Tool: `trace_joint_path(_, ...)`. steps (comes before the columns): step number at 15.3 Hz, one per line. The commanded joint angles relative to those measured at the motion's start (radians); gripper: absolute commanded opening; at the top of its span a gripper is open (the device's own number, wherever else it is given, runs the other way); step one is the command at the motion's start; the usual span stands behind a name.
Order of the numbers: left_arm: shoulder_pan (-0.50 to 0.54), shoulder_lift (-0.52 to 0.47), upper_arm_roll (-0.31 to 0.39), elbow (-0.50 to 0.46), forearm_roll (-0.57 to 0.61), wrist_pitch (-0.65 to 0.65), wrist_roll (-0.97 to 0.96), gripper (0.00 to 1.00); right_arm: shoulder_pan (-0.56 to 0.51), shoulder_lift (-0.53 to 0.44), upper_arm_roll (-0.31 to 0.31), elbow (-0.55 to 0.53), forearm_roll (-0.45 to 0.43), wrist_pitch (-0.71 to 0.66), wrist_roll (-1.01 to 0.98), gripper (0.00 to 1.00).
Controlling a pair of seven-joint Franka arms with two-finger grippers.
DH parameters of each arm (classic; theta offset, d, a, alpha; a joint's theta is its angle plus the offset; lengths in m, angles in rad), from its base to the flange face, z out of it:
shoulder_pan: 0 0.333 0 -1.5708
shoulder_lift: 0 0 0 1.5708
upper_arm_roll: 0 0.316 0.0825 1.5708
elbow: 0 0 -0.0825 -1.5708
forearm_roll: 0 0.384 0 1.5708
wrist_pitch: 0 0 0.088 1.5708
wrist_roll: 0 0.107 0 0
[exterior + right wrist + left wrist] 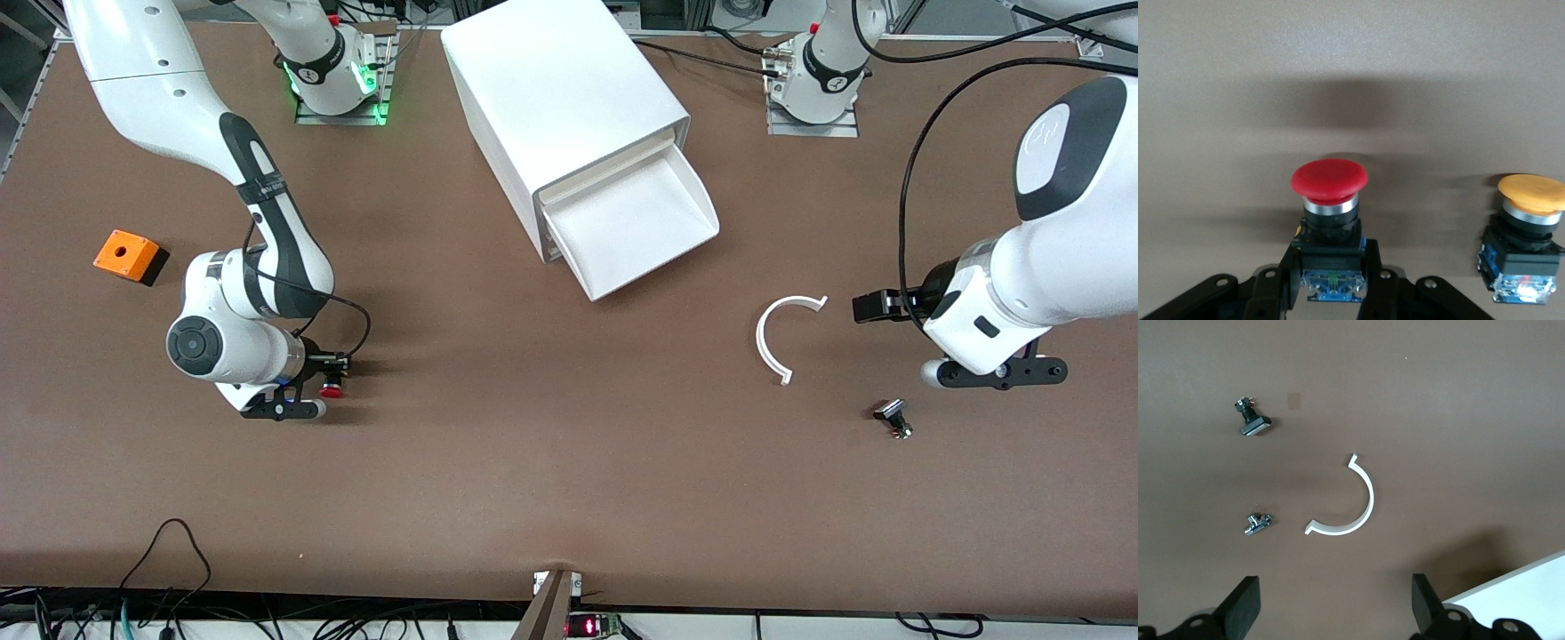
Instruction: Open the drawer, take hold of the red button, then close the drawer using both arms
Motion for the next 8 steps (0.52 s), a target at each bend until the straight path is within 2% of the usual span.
trace_joint_path(1,0.001,-0.092,-0.006,-0.163,0.027,0.136,0.009,0.99,-0.010,0.002,0.005,-0.001,-0.002,0.012,0.000,0.86)
trace_joint_path(2,0.003,-0.161,-0.006,-0.278,0.027,0.217,0.011,0.99,-0.010,0.000,0.005,0.000,-0.002,0.012,0.000,0.99)
trace_joint_path(5,0.024,-0.365,-0.008,-0.623,0.024,0.457,0.009,0.99,-0.004,-0.038,0.004,0.031,-0.012,-0.014,-0.009,0.99)
trace_joint_path(6,0.022,-0.417,-0.008,-0.711,0.024,0.524,0.009,0.99,-0.003,-0.062,0.004,0.034,-0.014,-0.029,-0.010,0.99)
trace_joint_path(8,0.021,-0.460,-0.011,-0.805,0.019,0.613,-0.032,0.99,0.003,-0.117,0.004,0.034,-0.014,-0.054,-0.008,0.99)
